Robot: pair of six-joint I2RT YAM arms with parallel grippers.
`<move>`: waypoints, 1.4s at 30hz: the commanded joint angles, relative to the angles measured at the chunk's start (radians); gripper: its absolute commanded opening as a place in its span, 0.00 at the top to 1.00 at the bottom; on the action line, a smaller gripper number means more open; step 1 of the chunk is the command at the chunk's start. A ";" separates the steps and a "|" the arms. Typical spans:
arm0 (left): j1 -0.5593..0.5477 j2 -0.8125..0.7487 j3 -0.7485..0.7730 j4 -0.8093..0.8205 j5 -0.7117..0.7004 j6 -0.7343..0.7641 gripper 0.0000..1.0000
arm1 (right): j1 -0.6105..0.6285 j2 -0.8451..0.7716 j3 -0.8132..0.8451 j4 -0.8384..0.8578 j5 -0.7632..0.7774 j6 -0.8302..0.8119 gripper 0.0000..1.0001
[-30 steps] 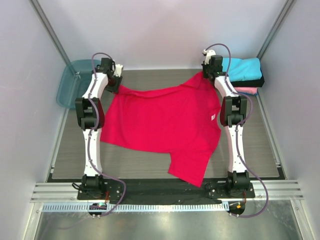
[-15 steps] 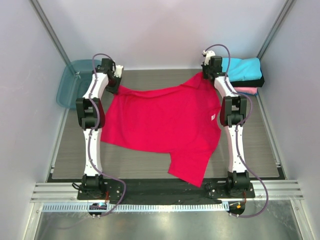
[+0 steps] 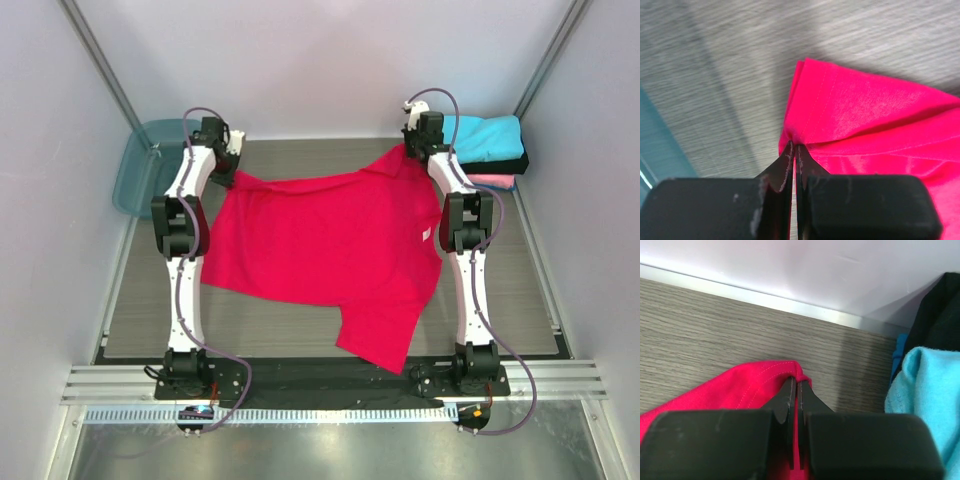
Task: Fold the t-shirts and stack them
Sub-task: Flatten the tshirt out, then fold the tshirt
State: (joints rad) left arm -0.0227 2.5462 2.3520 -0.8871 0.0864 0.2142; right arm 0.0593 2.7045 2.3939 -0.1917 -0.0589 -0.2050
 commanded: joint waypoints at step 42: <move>0.018 -0.271 -0.080 0.102 0.004 0.063 1.00 | -0.001 -0.646 -0.326 -0.164 -0.099 -0.126 0.99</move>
State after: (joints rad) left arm -0.0109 2.3840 2.2772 -0.7956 0.0654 0.2535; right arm 0.0505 2.1452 2.1067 -0.2794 -0.1234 -0.3408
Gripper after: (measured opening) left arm 0.005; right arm 0.036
